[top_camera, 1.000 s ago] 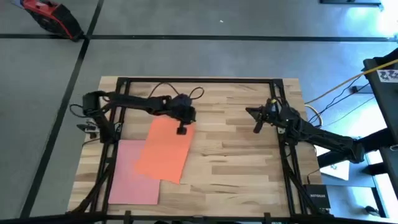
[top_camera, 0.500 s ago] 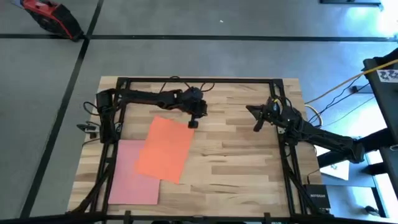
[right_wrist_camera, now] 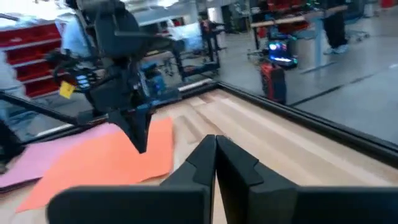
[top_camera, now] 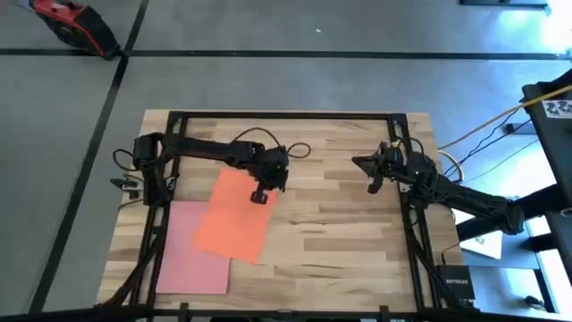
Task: Organize paper
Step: Move the orange paper from bottom left to the top right table
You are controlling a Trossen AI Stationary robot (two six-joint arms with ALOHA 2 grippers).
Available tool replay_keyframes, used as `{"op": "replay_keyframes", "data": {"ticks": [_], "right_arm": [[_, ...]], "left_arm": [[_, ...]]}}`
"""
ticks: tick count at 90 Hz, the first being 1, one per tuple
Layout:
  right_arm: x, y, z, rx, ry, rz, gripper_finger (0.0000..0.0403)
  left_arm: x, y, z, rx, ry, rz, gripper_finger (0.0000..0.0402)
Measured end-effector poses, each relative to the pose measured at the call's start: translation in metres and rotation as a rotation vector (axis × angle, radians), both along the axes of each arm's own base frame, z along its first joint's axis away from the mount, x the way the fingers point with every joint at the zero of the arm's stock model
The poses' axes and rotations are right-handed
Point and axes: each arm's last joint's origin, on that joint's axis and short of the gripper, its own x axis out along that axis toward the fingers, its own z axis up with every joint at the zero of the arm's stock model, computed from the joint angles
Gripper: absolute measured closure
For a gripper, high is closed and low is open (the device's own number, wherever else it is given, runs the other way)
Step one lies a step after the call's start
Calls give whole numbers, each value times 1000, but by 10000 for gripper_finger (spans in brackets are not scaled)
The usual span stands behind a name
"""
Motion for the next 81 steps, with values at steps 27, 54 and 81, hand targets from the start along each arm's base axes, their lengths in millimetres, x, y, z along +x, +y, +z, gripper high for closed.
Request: {"op": "replay_keyframes", "data": {"ticks": [27, 54, 81], "right_arm": [[0, -1, -5, 17, 48, -37, 403], [1, -5, -16, 6, 181, -128, 403], [3, -6, -19, 16, 212, -148, 403]], "left_arm": [[-15, -16, -6, -39, 114, 35, 401], [-31, -34, -44, -63, 150, 39, 401], [-30, -34, -57, -75, 55, 76, 401]]}}
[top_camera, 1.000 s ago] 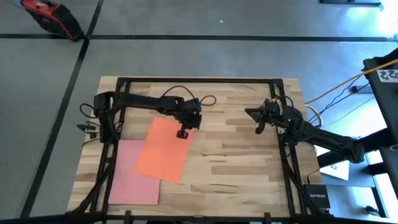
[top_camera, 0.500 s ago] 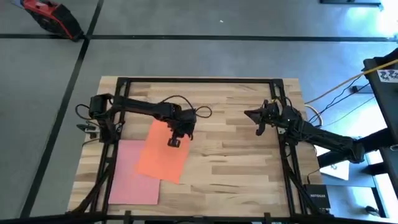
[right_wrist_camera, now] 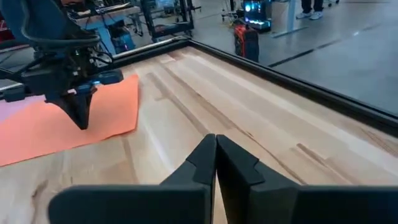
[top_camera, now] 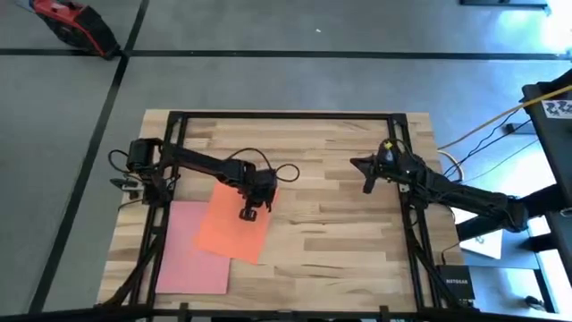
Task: Organize paper
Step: Move the orange paper from bottom left to the top right table
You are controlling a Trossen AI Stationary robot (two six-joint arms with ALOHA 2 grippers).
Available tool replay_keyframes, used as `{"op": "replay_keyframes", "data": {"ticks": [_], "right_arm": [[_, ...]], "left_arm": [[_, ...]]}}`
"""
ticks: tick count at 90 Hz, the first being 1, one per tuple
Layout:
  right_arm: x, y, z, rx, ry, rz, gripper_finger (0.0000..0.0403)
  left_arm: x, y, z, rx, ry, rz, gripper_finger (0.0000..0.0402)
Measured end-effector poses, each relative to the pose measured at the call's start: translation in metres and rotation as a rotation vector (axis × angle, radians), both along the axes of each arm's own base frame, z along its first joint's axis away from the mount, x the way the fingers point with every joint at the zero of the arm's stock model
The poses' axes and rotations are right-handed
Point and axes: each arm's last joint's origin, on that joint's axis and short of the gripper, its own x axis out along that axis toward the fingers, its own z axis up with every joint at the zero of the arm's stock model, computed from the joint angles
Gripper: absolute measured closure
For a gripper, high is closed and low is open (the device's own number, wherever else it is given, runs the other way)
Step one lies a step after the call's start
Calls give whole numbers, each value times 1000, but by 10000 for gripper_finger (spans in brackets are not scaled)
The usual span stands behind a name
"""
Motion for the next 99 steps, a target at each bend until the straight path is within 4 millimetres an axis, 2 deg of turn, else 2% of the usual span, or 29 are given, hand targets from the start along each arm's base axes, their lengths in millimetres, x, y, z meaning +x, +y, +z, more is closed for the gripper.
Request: {"op": "replay_keyframes", "data": {"ticks": [23, 37, 52, 64, 77, 88, 99], "right_arm": [[0, 0, 0, 2, -5, 12, 403], [0, 1, 0, 23, -11, 25, 403], [0, 1, 0, 42, -14, 42, 403], [0, 2, -1, 45, -11, 45, 403], [0, 1, 0, 60, -21, 32, 403], [0, 1, 0, 58, -22, 22, 403], [0, 1, 0, 52, -22, 23, 403]], "left_arm": [[14, 13, 2, 10, -170, 41, 401], [14, 21, -11, 7, -128, 58, 401], [15, 22, -4, 56, -60, 49, 401], [23, 28, -1, 77, -115, 44, 401], [37, 40, -12, 97, -166, 46, 401], [47, 43, -3, 129, -115, 34, 402], [48, 34, 24, 172, -26, -3, 401]]}}
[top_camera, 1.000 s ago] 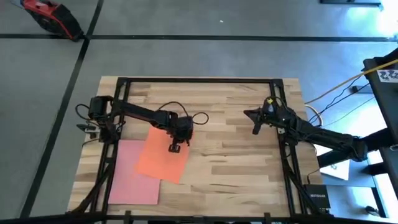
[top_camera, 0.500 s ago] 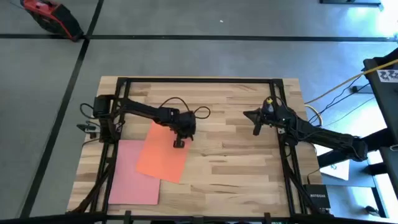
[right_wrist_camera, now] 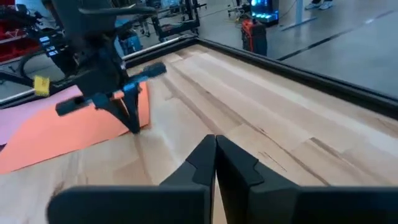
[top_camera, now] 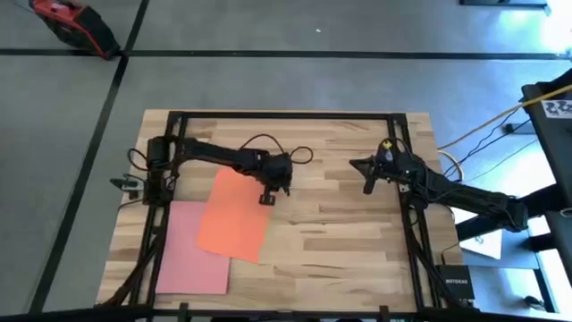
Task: Organize paper
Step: Move the orange paper from bottom left to the top right table
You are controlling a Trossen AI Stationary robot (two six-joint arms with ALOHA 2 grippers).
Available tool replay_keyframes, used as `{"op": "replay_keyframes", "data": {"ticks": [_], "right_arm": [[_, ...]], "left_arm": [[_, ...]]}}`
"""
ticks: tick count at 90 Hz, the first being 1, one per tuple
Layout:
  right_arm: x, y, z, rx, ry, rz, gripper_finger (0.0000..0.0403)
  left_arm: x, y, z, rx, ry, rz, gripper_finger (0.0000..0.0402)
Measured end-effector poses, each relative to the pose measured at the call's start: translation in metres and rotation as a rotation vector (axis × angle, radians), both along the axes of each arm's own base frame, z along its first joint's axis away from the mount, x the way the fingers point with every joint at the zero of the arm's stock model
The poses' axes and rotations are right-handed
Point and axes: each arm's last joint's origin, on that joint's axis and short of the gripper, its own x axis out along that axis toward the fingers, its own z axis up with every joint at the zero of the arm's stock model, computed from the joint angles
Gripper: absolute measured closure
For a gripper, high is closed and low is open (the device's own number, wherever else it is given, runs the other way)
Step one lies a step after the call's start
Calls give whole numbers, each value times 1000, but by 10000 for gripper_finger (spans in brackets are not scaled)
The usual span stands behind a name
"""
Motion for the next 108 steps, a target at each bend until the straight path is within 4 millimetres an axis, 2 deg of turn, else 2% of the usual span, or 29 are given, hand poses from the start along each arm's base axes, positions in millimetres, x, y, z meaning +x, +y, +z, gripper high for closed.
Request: {"op": "replay_keyframes", "data": {"ticks": [10, 22, 30, 51, 71, 87, 108], "right_arm": [[0, 0, 0, 0, 5, 2, 403], [0, 1, -1, 6, 7, 22, 403], [0, 1, -1, 9, 10, 30, 403], [0, 1, -1, -9, 18, 34, 403], [0, 1, -2, -7, 24, 35, 403], [0, 1, -2, -7, 24, 35, 403], [0, 1, -2, -6, 25, 34, 403]], "left_arm": [[-5, -11, 21, 13, 112, -20, 402], [-18, -25, 24, -5, 270, -22, 402], [-28, -33, 19, -16, 358, -1, 402], [-43, -45, -6, -39, 426, 22, 401], [-44, -51, -20, -108, 378, 51, 401], [-39, -48, -22, -120, 309, 82, 402], [-22, -25, -19, -127, 116, 124, 402]]}}
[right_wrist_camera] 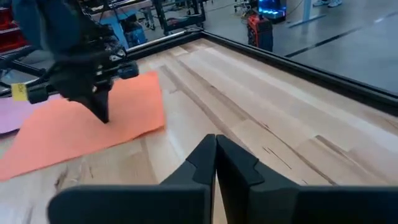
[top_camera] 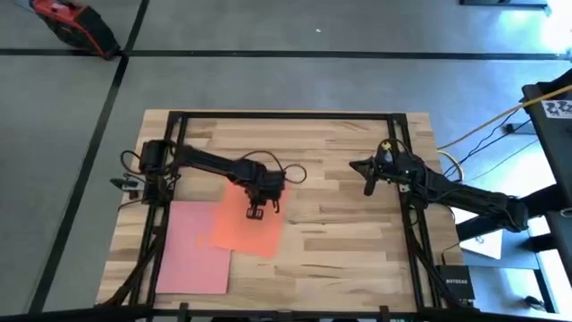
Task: Organize paper
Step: Move the orange paper from bottom left to the top right table
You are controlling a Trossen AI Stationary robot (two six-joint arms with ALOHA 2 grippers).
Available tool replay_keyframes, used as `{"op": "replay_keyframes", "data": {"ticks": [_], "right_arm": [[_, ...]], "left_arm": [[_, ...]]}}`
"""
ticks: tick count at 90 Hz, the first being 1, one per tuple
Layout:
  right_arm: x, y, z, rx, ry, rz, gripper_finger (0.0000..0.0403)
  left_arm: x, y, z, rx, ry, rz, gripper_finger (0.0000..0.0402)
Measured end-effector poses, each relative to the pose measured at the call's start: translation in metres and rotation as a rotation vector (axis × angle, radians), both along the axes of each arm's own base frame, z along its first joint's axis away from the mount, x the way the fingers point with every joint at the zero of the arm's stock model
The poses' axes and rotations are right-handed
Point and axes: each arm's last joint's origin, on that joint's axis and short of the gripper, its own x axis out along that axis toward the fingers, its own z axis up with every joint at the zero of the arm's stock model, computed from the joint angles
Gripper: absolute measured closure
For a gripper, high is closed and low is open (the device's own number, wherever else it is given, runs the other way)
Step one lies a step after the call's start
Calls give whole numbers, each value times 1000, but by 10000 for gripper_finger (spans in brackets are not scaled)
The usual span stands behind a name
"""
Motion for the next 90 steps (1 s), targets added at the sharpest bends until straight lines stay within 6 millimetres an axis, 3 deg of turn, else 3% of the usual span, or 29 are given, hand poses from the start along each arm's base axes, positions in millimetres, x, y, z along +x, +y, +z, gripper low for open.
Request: {"op": "replay_keyframes", "data": {"ticks": [21, 28, 38, 48, 64, 78, 90], "right_arm": [[0, 0, 0, -1, -2, 0, 403], [0, 0, 1, -3, -7, -1, 403], [0, 0, 2, -3, -7, 0, 403], [0, 0, 10, -4, -9, 0, 403], [0, 0, 23, -22, -4, 4, 403], [-1, 0, 27, -18, 19, 6, 403], [-1, 1, 27, -13, 36, 7, 403]], "left_arm": [[18, 27, -1, 30, -189, 37, 401], [25, 33, -12, 38, -210, 32, 402], [32, 38, -10, 48, -202, 17, 402], [30, 34, 2, 55, -106, -19, 402], [20, 27, 40, 79, -26, -49, 402], [5, 11, 36, 51, 149, -75, 402], [-2, -6, 17, 36, 197, -115, 402]]}}
